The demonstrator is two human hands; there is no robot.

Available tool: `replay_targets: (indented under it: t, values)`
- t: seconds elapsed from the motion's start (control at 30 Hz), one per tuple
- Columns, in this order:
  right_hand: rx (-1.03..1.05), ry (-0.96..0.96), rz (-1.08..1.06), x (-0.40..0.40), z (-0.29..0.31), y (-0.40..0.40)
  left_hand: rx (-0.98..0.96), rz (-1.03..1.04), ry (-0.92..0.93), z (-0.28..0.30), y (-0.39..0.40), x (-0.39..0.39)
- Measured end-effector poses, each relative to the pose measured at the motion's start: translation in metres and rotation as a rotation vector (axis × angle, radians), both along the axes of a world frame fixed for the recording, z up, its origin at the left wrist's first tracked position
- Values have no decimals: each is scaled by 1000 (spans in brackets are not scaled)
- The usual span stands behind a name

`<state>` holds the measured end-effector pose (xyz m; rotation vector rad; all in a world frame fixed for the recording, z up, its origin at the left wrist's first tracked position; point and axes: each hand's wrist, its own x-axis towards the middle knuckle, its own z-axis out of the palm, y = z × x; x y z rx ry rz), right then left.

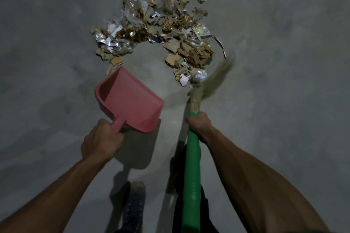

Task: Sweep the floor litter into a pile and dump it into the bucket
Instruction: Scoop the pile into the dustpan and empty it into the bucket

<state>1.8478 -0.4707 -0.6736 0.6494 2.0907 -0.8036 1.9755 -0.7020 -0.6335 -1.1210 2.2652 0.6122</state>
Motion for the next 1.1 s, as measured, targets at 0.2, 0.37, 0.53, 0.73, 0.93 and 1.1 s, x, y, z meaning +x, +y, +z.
replay_targets:
  t: [0.2,0.37,0.53,0.73,0.93,1.1]
  values:
    - [87,127,445,-71,-15,-21,17,85,-2,-23,15,-35]
    - [90,203,704,-98,10,10,57,148,-19,-20,43,-62]
    - [160,244,636,-99,49,92,63,144,-25,-2,66,-89]
    - [167,210,399,-131,60,153,65,155,-43,12,75,-114]
    - [117,108,454,-182,22,109,26,212,-30,-2,68,-117]
    - [33,185,607,-184,22,61,22,329,-16,-9,58,-112]
